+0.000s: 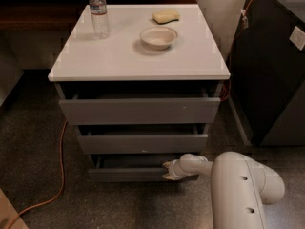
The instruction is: Open bottom drawer
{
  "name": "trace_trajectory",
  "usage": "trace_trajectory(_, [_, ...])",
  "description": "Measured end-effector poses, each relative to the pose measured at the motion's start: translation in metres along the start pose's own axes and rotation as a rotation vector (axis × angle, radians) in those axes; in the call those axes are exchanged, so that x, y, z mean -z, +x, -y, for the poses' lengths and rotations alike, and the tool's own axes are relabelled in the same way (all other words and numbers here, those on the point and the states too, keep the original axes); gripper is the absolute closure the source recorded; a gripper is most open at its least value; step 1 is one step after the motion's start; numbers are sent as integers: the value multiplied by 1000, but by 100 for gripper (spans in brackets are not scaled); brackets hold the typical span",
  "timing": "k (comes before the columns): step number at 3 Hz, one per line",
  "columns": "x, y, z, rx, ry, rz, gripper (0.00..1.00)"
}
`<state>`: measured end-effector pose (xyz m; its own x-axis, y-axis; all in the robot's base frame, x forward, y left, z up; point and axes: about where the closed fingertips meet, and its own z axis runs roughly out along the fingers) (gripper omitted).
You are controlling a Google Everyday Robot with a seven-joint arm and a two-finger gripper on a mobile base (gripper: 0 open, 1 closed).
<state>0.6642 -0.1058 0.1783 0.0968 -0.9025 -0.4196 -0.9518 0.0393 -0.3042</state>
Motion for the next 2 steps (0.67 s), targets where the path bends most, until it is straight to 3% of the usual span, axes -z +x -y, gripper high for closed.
trace_trajectory(1, [4, -5, -17, 17, -40, -16, 95])
trace_trajectory(2, [6, -14, -41, 42, -109, -33, 100])
